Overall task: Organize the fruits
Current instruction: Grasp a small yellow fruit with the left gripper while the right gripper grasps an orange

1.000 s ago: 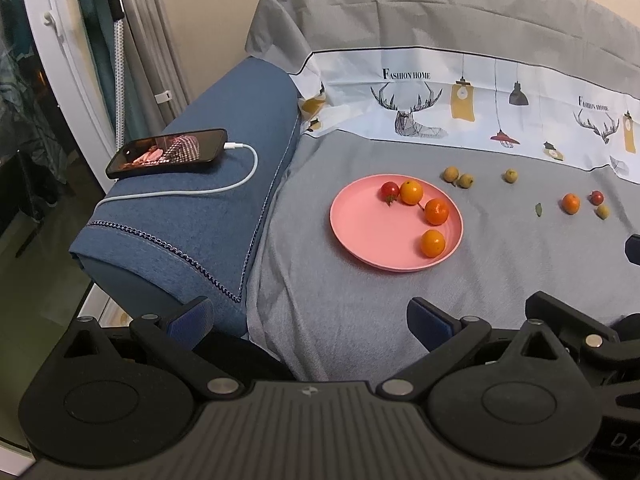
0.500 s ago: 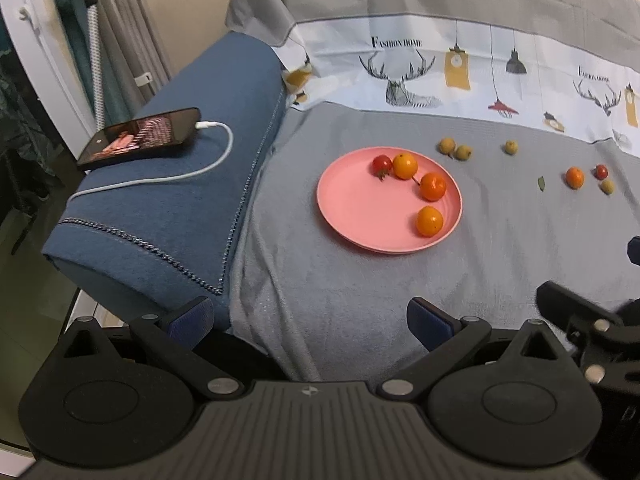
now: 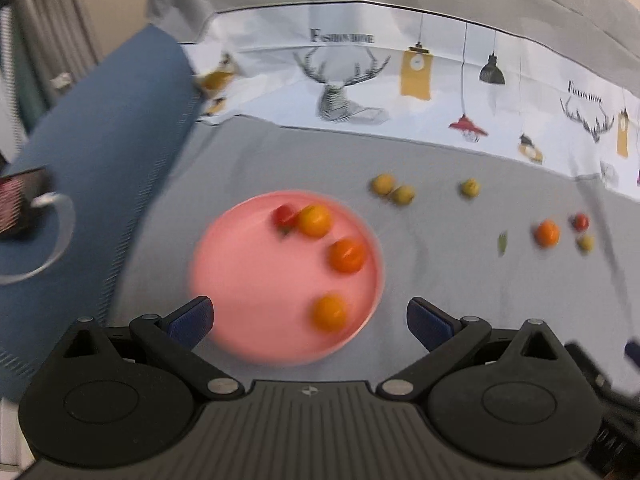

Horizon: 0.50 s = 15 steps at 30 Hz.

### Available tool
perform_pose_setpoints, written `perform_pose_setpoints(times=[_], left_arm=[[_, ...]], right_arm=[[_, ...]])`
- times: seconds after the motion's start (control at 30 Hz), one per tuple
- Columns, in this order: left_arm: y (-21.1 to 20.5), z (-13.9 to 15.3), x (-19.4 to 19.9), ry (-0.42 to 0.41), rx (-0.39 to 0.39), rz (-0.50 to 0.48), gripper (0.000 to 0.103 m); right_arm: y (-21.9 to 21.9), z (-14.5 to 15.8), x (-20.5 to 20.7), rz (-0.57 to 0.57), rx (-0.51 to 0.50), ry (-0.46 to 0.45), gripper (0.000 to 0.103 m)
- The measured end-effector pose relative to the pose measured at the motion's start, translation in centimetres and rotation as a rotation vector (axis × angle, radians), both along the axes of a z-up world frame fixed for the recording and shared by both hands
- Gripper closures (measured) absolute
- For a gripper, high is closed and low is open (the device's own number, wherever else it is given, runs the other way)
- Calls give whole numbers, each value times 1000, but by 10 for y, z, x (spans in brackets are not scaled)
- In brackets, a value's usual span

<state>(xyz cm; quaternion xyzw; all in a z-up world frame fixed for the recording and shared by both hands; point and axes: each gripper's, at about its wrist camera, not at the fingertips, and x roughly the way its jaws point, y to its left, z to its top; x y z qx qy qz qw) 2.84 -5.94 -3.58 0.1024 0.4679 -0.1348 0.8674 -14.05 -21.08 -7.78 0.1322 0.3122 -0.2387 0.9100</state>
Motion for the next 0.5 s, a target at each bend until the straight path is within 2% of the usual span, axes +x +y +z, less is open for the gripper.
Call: perform_pose_setpoints(times=[0.2, 0.43, 0.5], left_arm=[[-77, -42, 79, 116, -42, 33, 0], [-132, -111, 151, 224, 11, 69, 0], [-143, -121, 160, 193, 39, 59, 0]], right_arm=[[-70, -39, 47, -102, -7, -10, 1], [-128, -95, 119, -107, 7, 54, 1], [-138, -110, 134, -109, 1, 83, 1]])
